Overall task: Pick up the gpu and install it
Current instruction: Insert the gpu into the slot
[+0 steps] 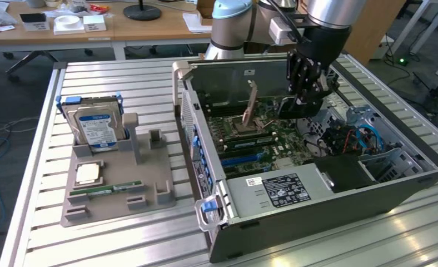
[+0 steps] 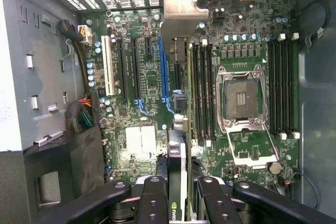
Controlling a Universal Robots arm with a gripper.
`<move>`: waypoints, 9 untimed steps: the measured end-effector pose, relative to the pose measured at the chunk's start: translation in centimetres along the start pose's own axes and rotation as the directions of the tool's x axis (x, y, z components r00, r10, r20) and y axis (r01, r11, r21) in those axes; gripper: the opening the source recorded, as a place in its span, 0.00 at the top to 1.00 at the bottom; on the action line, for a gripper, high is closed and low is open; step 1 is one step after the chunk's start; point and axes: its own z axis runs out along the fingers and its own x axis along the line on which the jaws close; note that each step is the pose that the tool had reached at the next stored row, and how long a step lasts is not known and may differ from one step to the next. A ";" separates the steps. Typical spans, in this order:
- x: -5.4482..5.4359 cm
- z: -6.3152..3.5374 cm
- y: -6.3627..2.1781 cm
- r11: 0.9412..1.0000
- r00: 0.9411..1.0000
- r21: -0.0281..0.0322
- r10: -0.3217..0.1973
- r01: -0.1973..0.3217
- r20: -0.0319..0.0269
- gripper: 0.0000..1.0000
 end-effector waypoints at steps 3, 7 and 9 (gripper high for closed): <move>0.0 0.09 0.04 1.000 1.000 0.000 0.000 0.000 0.000 0.73; 0.0 0.10 0.05 1.000 1.000 0.000 0.000 0.000 0.000 0.73; 0.0 0.10 0.06 1.000 1.000 0.000 0.000 0.000 0.000 0.73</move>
